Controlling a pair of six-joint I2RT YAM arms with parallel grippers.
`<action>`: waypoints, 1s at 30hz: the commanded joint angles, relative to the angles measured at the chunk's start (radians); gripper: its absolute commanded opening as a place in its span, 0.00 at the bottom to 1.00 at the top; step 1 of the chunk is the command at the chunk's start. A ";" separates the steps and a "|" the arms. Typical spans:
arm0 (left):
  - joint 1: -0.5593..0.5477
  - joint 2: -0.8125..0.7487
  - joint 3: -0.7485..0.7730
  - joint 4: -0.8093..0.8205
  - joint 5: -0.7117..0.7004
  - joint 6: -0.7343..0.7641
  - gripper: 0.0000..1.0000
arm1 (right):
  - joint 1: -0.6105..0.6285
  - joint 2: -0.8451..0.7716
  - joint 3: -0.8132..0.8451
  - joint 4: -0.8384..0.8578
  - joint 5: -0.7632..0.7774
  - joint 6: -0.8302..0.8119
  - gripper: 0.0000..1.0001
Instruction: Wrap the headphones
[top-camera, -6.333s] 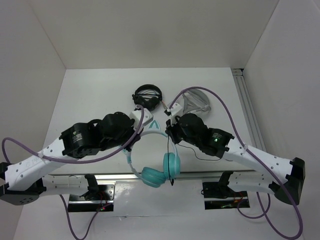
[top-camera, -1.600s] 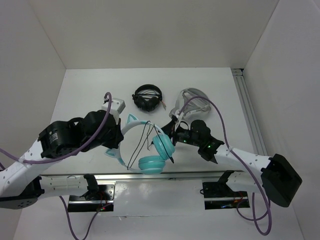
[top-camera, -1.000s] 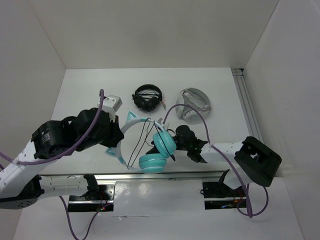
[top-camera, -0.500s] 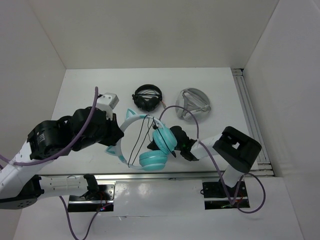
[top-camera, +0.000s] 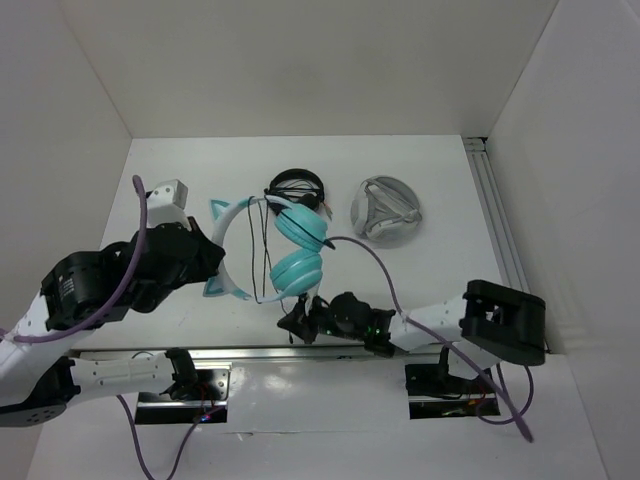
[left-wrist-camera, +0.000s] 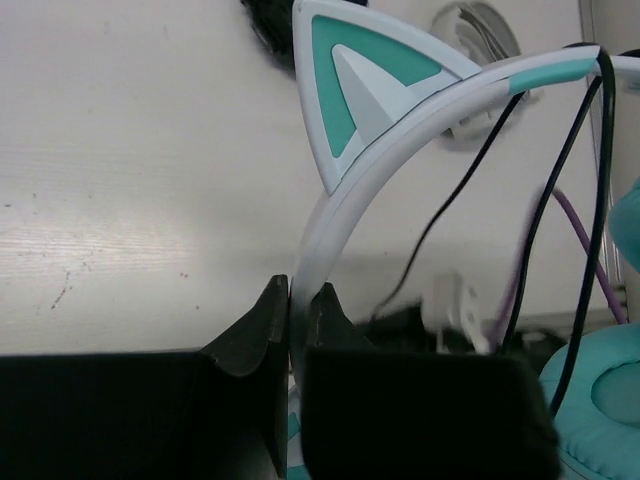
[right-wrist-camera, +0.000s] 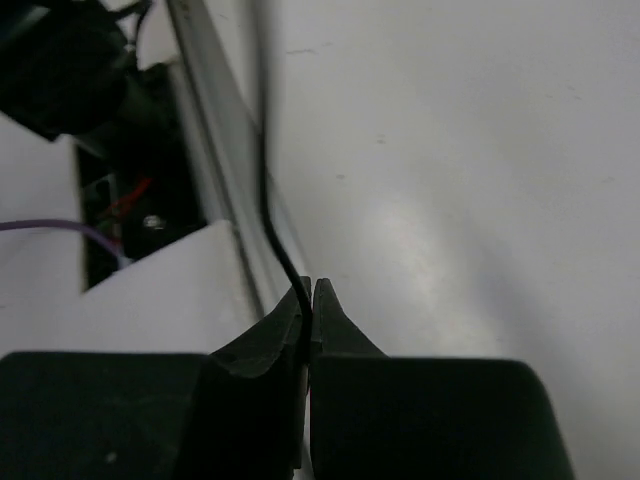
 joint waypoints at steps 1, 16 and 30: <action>0.046 0.027 0.001 0.065 -0.191 -0.175 0.00 | 0.201 -0.135 0.016 -0.114 0.335 0.007 0.00; 0.258 0.268 -0.209 0.038 -0.314 -0.081 0.00 | 0.578 -0.069 0.572 -0.929 0.800 -0.070 0.00; 0.206 0.304 -0.405 0.292 0.144 0.455 0.00 | 0.598 0.027 0.746 -1.440 1.293 -0.177 0.03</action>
